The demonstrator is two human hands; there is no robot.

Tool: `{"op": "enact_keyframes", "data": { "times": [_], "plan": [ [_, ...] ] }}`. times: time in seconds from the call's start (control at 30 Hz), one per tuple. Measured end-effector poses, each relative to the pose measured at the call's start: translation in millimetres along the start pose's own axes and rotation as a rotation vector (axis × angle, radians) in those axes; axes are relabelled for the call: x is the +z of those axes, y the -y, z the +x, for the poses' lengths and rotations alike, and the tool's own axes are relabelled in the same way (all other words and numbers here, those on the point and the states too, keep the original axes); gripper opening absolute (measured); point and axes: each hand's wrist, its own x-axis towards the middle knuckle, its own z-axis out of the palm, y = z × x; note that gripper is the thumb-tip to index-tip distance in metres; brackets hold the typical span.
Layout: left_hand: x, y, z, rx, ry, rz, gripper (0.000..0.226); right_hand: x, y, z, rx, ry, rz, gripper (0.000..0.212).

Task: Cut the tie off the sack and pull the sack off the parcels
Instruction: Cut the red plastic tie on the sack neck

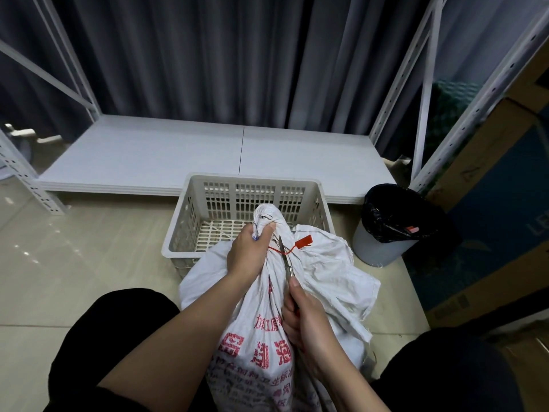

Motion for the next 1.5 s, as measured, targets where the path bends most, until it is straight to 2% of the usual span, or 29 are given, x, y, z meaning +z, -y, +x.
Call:
{"op": "enact_keyframes", "data": {
  "times": [0.3,0.53,0.63,0.7,0.77,0.9,0.97,1.03,1.1,1.17,1.3,1.4,1.5],
  "plan": [
    [0.2,-1.0,-0.5,-0.031,0.004,-0.009,0.05,-1.4,1.3,-0.8,0.006,-0.018,-0.053,0.046],
    [0.0,-4.4,-2.3,-0.051,0.016,0.012,0.04,-2.2,3.6,-4.5,-0.001,-0.017,-0.103,0.051],
    [-7.8,-6.4,1.8,-0.116,-0.009,-0.038,0.04,-4.8,5.3,-10.4,-0.034,-0.029,-0.163,0.053],
    [-15.3,-8.4,7.7,-0.203,-0.05,-0.108,0.062,-9.7,8.1,-18.9,-0.097,-0.048,-0.177,0.053],
    [-12.4,-4.7,11.0,-0.193,-0.016,-0.125,0.084,-16.9,16.1,-21.3,-0.101,-0.061,-0.178,0.056],
    [-4.8,-2.8,1.6,-0.163,0.036,-0.122,0.072,-15.6,28.1,-18.2,-0.118,-0.023,-0.303,0.067],
    [-6.5,-4.4,1.5,-0.158,0.039,-0.144,0.077,-11.8,27.1,-16.7,-0.101,0.012,-0.295,0.069],
    [-9.7,-8.3,-0.3,-0.156,0.046,-0.189,0.069,-8.3,27.8,-17.2,-0.097,0.015,-0.285,0.069],
    [-11.3,-12.7,-3.7,-0.154,0.084,-0.268,0.047,-10.6,28.9,-15.2,-0.108,-0.038,-0.221,0.062],
    [-11.8,-15.0,-5.9,-0.154,0.144,-0.345,0.036,-17.8,29.1,-5.3,-0.182,-0.152,-0.175,0.045],
    [-16.2,-17.2,-11.3,-0.159,0.213,-0.411,0.05,-26.1,43.6,20.5,-0.378,-0.366,-0.268,0.01],
    [-20.6,-18.2,-14.1,-0.199,0.282,-0.439,0.059,-25.6,71.0,36.9,-0.418,-0.453,-0.425,0.015],
    [-25.9,-26.3,-17.5,-0.255,0.348,-0.497,0.076,-27.5,82.0,52.9,-0.297,-0.417,-0.591,0.01]
  ]
}}
